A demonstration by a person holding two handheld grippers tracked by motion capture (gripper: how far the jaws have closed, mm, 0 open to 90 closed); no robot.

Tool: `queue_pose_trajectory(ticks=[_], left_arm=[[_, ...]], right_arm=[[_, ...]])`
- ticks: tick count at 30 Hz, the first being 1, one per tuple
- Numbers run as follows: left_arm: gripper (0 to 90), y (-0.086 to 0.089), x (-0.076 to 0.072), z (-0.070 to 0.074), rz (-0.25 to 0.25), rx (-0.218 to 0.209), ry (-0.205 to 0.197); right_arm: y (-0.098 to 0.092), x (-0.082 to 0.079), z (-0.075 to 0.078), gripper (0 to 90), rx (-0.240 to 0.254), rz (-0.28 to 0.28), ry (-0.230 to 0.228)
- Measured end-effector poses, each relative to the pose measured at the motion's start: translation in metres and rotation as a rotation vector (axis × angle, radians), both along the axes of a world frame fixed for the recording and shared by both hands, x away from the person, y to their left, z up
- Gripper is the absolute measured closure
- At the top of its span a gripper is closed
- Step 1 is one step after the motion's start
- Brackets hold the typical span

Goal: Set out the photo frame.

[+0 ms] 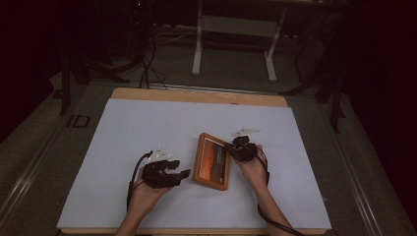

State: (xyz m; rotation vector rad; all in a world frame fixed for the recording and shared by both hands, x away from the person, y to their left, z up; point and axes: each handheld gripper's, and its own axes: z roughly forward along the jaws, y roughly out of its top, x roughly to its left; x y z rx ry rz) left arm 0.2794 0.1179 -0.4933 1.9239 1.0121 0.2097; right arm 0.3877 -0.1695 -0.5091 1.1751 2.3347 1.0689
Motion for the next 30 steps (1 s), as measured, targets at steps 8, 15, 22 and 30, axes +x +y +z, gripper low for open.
queue_pose_trajectory(ticks=[8,15,22,30], left_arm=[[39.7,-0.006,-0.002,0.001,-0.013,0.007,-0.012],[33.8,-0.013,-0.005,0.002,-0.03,-0.015,-0.004],[29.9,-0.026,-0.004,-0.001,-0.06,-0.035,0.02],[29.5,-0.05,0.01,-0.003,-0.065,-0.043,0.073]], right_arm=[[-0.003,0.001,-0.005,90.0,-0.007,-0.006,0.017],[-0.002,0.002,-0.005,90.0,-0.018,-0.003,0.02],[-0.002,0.002,-0.005,90.0,-0.02,-0.001,0.019],[-0.002,0.002,-0.005,90.0,-0.022,-0.001,0.018]])
